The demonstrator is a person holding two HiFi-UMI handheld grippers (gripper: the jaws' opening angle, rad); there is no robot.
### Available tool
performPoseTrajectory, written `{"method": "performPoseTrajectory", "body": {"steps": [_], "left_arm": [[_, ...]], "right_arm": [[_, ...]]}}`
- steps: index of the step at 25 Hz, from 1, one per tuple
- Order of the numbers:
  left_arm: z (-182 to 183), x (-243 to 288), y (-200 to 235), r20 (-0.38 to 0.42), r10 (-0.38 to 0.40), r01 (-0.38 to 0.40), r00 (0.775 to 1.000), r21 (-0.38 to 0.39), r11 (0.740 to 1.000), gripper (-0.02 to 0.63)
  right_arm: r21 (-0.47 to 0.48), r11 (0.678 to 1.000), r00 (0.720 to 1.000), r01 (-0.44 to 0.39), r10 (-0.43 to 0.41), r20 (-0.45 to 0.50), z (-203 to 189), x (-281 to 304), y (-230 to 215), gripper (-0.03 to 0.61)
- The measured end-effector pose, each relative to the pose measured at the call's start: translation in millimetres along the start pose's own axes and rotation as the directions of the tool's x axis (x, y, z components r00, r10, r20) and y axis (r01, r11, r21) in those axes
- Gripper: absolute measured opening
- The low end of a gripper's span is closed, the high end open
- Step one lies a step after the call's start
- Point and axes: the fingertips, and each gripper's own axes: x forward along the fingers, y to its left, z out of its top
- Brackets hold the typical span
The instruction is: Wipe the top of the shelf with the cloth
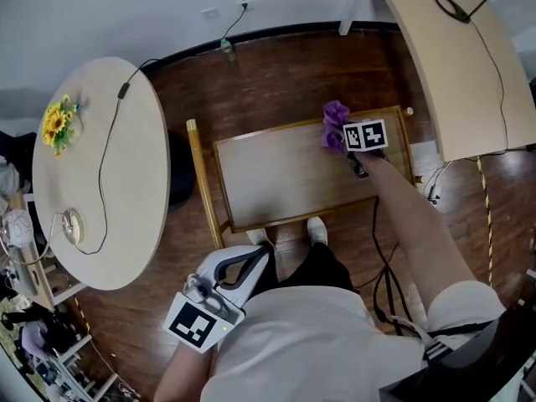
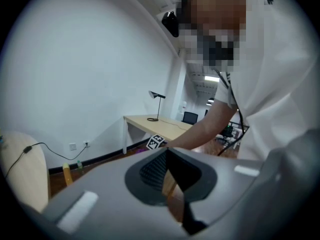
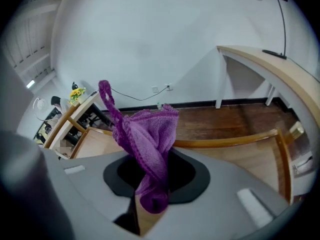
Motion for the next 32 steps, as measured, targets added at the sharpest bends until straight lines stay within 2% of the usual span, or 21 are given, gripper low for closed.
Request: {"method": "performPoseTrajectory", "body": {"steps": [5,11,14,17,20,23,27,32], "left_arm": [[3,26,-13,-0.014,0.004,-0.004,1.000,-0.002,1.000,0.018],[5,47,-26,-0.020,0.000,-0.001,1.000,-0.018,1.000,0.018],[1,56,-30,-0.035,-0.007,0.006,0.999,-0.014,1.000,0.018],[2,59,-31,-0.031,-0.005,0.005,0.999,-0.007,1.000,0.018],[7,56,-33,-0.029,0.000,0.000,1.000,0.003,1.000,0.018],[10,50,-30,-0.020,0.012,-0.012,1.000,0.010,1.000,0.018],[4,31,-23,0.012,0.032,-0.032,0.999,0.006,0.999,0.018],[-2,0,-12,0.018,0.056,-0.055,0.998,-0.004,0.998,0.018]], "right_arm": [[0.009,0.995,0.995,0.101,-0.101,-0.006,-5,-34,-85,0.100],[0.020,0.974,0.974,0.225,-0.225,-0.020,-11,-72,-163,0.100],[0.024,0.963,0.963,0.268,-0.267,-0.019,-12,-84,-188,0.101],[0.031,0.961,0.961,0.275,-0.275,-0.008,-12,-90,-192,0.100],[0.033,0.974,0.974,0.223,-0.223,0.023,-7,-94,-165,0.100],[0.025,0.992,0.990,0.121,-0.123,0.068,0,-95,-111,0.101],[-0.014,0.998,0.995,-0.065,0.066,0.079,-8,-70,6,0.101],[-0.099,0.956,0.959,-0.278,0.281,0.026,-17,-20,164,0.100]]}}
